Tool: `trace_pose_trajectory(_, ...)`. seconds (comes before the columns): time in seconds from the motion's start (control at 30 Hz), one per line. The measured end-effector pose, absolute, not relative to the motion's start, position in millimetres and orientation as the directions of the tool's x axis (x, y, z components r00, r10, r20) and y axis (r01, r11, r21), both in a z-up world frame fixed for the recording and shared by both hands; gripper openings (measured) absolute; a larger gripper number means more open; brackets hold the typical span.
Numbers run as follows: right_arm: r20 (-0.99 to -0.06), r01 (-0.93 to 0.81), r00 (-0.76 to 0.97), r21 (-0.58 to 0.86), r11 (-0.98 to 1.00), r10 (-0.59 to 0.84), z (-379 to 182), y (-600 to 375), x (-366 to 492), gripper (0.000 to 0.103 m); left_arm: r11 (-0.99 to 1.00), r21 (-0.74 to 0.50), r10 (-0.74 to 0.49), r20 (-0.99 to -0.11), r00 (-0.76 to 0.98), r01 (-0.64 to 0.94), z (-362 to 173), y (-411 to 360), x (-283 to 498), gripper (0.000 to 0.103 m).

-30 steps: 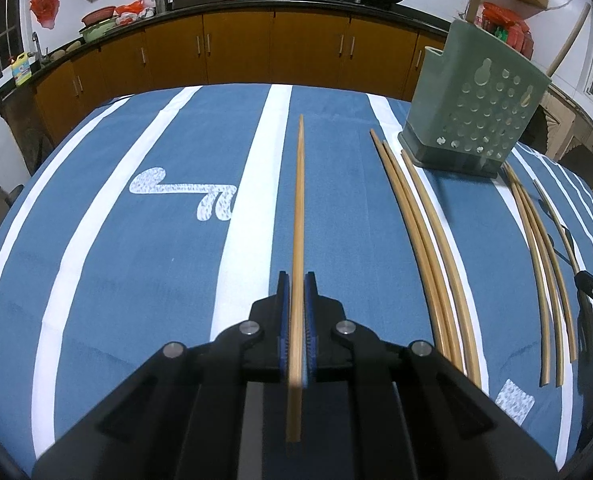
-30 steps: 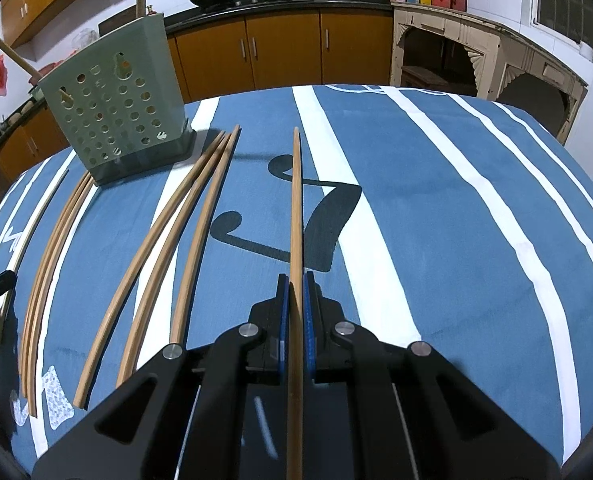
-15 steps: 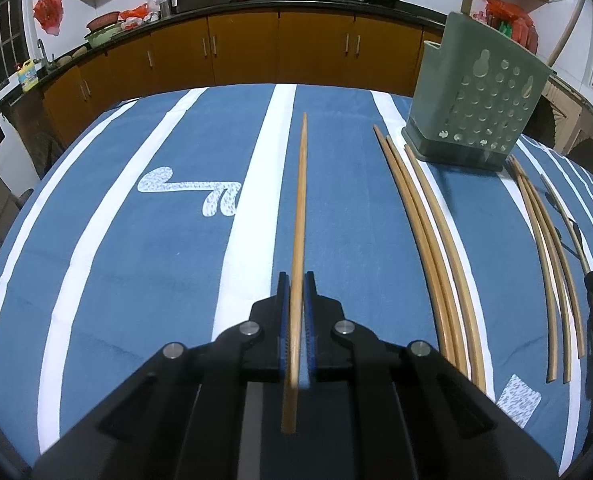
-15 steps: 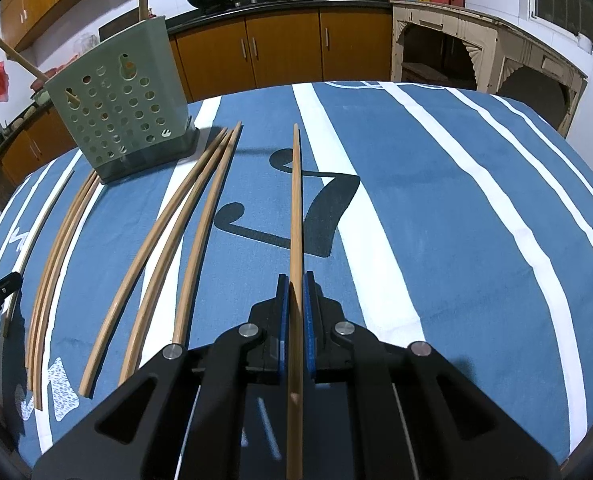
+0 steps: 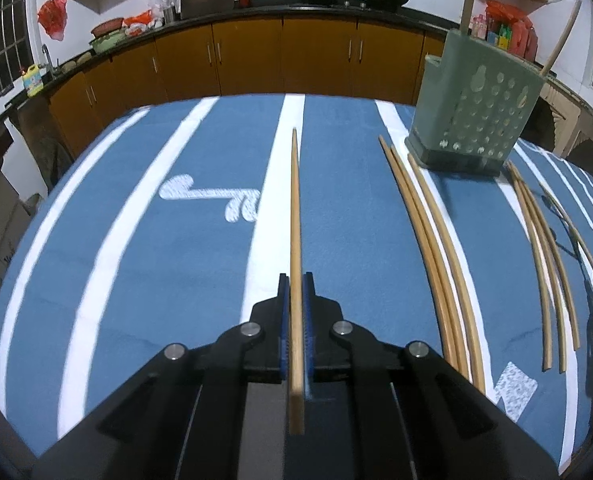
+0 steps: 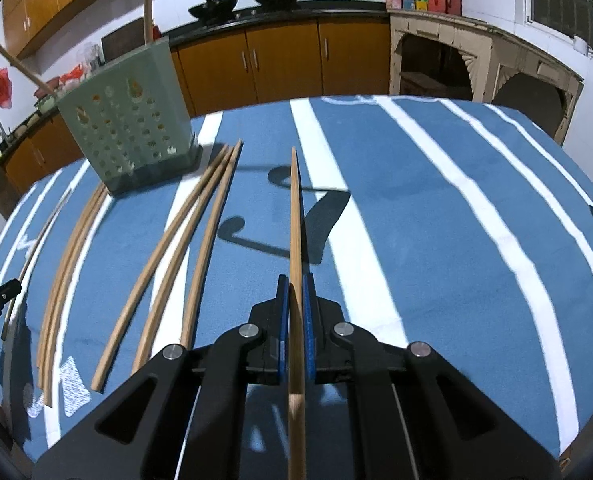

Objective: Organize utensils
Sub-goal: 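Raise both chopsticks upright and lower them into the green holder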

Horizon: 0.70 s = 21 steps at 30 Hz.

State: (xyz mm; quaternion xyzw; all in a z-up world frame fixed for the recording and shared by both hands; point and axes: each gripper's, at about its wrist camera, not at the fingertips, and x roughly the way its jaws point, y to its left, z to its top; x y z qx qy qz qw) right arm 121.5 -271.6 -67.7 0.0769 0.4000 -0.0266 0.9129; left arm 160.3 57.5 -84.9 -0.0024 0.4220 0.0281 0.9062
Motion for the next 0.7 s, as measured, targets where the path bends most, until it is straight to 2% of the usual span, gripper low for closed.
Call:
trace_pose_trajectory(0.27,-0.657,0.114,0.754,0.142,0.983,0.007,-31.9,-280.2,115.5,0.008,0.999,0.041,0.045,-0.685,0.727,-0.023,-44.2,56.9,146.4,0.007)
trace_pose_trajectory(0.7,-0.524,0.097,0.851,0.186,0.978,0.016,17.5,-288.5,116.5,0.008,0.999,-0.049,-0.024,-0.532,0.846,-0.002,29.5,62.9,138.8,0.007)
